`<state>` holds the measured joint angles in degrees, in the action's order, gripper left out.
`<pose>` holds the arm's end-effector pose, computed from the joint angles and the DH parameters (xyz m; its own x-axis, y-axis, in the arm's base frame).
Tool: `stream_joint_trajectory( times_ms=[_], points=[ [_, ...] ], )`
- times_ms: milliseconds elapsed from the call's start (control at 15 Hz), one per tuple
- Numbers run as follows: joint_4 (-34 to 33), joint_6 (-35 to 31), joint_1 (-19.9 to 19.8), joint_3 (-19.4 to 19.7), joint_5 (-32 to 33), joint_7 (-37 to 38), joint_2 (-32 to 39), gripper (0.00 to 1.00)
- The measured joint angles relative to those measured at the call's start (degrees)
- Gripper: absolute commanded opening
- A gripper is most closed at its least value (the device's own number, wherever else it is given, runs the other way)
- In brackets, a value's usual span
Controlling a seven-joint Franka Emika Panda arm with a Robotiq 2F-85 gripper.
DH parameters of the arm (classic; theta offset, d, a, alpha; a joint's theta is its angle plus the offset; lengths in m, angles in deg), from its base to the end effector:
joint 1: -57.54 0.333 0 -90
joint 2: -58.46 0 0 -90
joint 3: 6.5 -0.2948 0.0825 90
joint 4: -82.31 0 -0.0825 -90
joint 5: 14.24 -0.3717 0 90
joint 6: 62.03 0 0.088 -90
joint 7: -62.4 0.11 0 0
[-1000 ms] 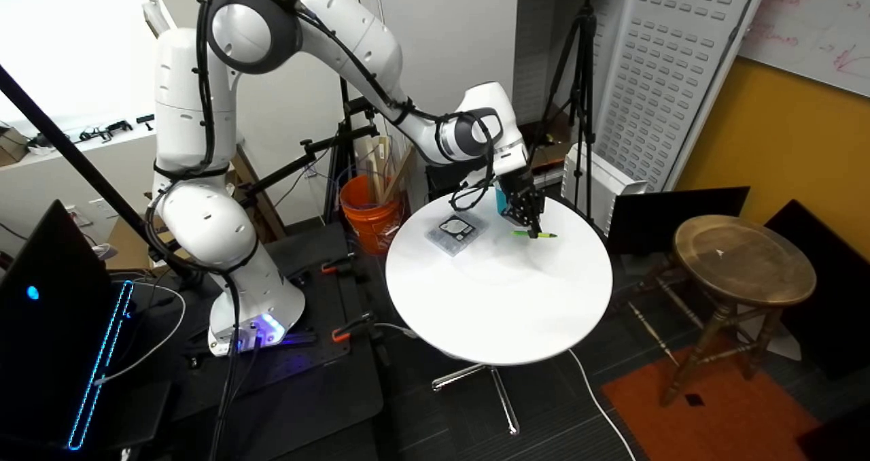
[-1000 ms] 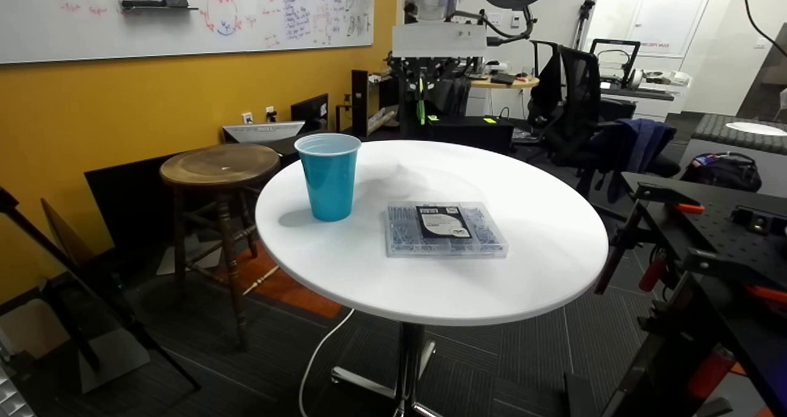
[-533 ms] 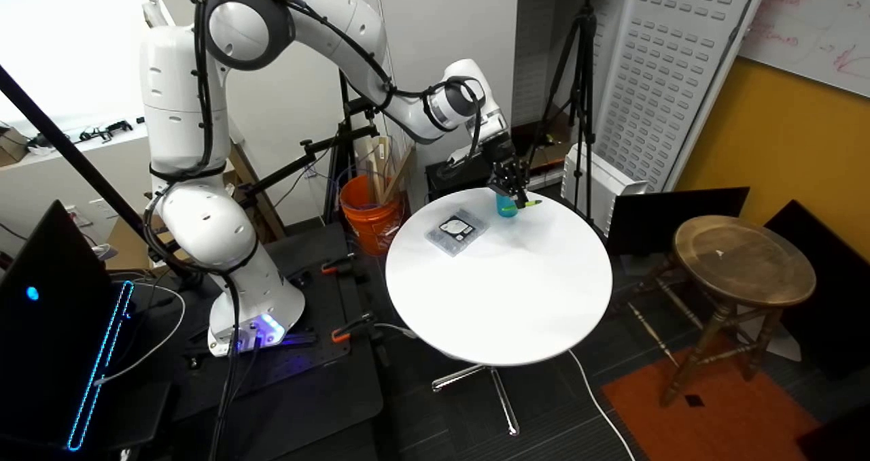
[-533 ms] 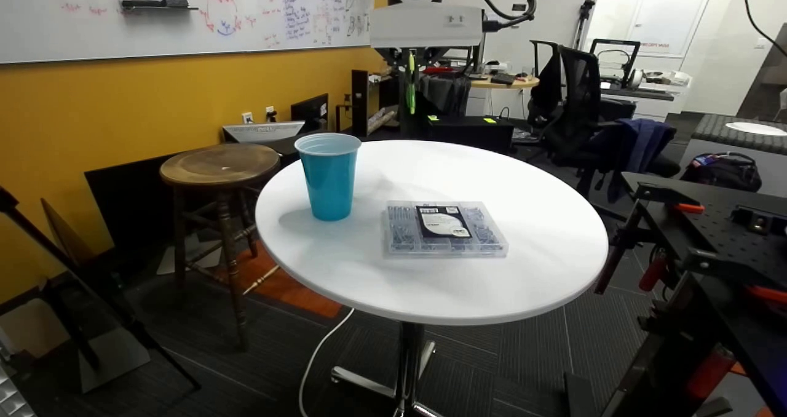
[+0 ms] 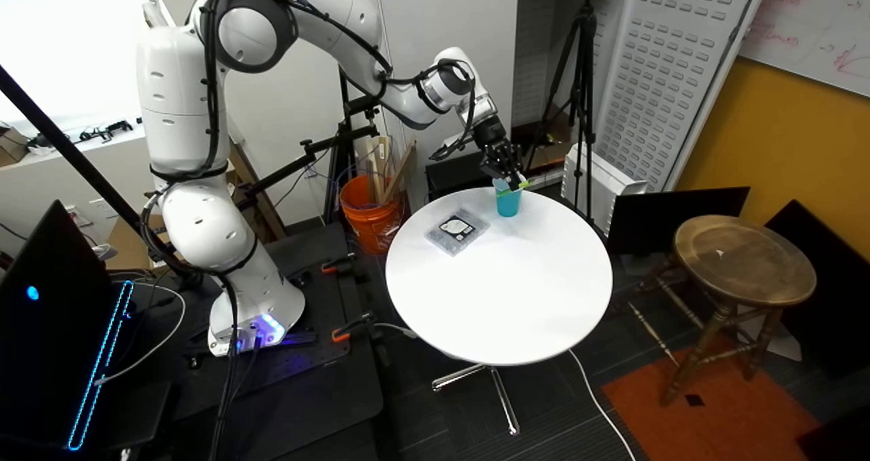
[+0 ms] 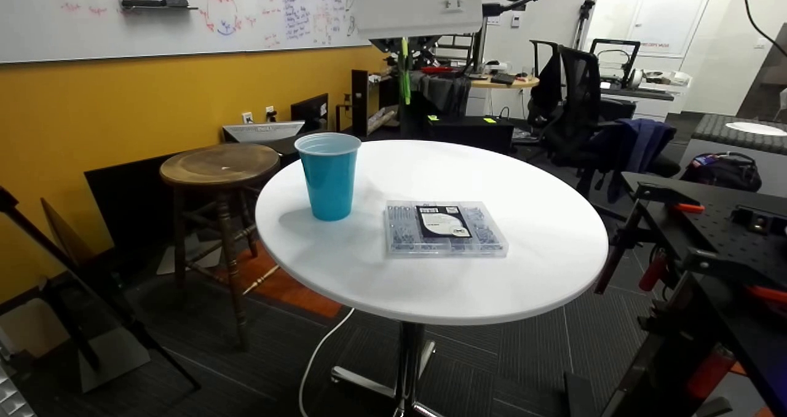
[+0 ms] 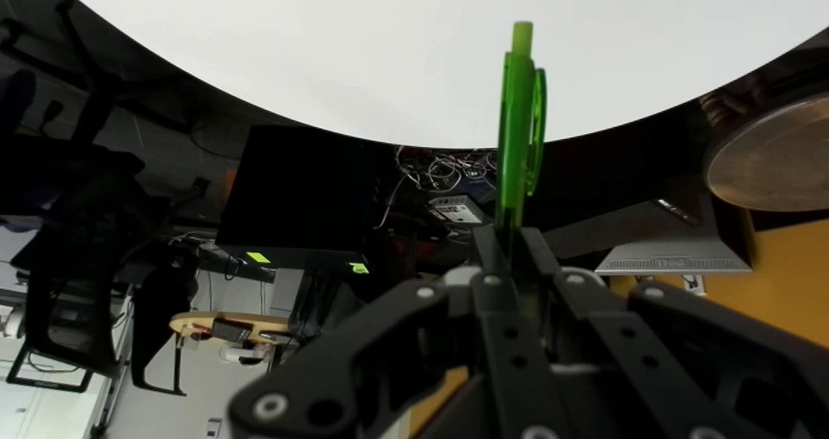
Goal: Put the pen inside the mug cup
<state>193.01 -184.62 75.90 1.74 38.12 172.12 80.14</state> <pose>0.5927 0.0726 0.2806 0.3383 -0.6310 0.6982 -0.9229 -0.3673 0.1152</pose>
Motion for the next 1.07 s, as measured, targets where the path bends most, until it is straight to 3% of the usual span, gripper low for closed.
stream_joint_trajectory(
  times_ms=[667, 1067],
  points=[
    [-6.32, 7.82, -0.77, -8.03, 3.58, 0.90, 3.05, 0.03],
    [-15.38, 11.94, 0.46, -9.32, 7.41, 0.90, 10.65, 0.03]
  ],
)
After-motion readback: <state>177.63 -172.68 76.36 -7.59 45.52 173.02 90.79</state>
